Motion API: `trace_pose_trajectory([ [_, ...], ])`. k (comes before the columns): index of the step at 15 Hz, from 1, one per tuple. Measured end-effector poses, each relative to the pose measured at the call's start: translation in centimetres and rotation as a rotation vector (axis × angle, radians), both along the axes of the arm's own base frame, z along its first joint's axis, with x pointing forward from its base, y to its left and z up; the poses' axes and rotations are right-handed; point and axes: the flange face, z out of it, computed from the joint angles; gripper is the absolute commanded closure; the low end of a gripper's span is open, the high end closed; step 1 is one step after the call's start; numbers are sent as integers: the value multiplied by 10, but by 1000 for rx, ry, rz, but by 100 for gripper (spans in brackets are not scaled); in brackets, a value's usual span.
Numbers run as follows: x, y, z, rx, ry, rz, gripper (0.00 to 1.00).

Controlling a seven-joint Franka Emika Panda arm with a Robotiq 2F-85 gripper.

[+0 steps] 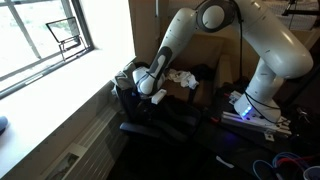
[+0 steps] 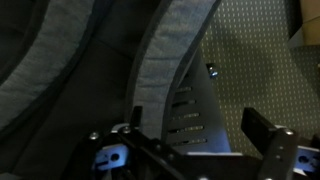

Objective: Take them bag and put it on the chair

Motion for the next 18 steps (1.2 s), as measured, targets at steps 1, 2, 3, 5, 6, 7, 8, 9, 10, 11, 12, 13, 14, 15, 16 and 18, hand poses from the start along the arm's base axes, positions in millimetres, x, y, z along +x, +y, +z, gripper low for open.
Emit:
trace_pose_trajectory([
  [1, 0, -1, -10, 0, -33, -22, 0],
  [2, -1, -2, -20, -2, -61, -43, 0],
  [3, -3, -4, -28, -8, -78, -60, 0],
  [5, -8, -9, -42, -25, -70, -80, 0],
  [6, -11, -12, -46, -32, -56, -80, 0],
  [7, -13, -13, -48, -37, -45, -80, 0],
  [8, -13, -14, -48, -38, -40, -80, 0],
  [9, -13, -14, -48, -38, -40, -79, 0],
  [10, -13, -13, -48, -40, -38, -76, 0],
  [11, -14, -13, -50, -42, -32, -72, 0],
  [12, -17, -12, -54, -46, -19, -66, 0],
  [13, -20, -12, -61, -55, 3, -59, 0],
  [14, -22, -13, -70, -63, 23, -55, 0],
  [15, -24, -15, -80, -70, 39, -54, 0],
  [16, -26, -16, -87, -73, 45, -55, 0],
  [18, -26, -16, -89, -72, 46, -55, 0],
])
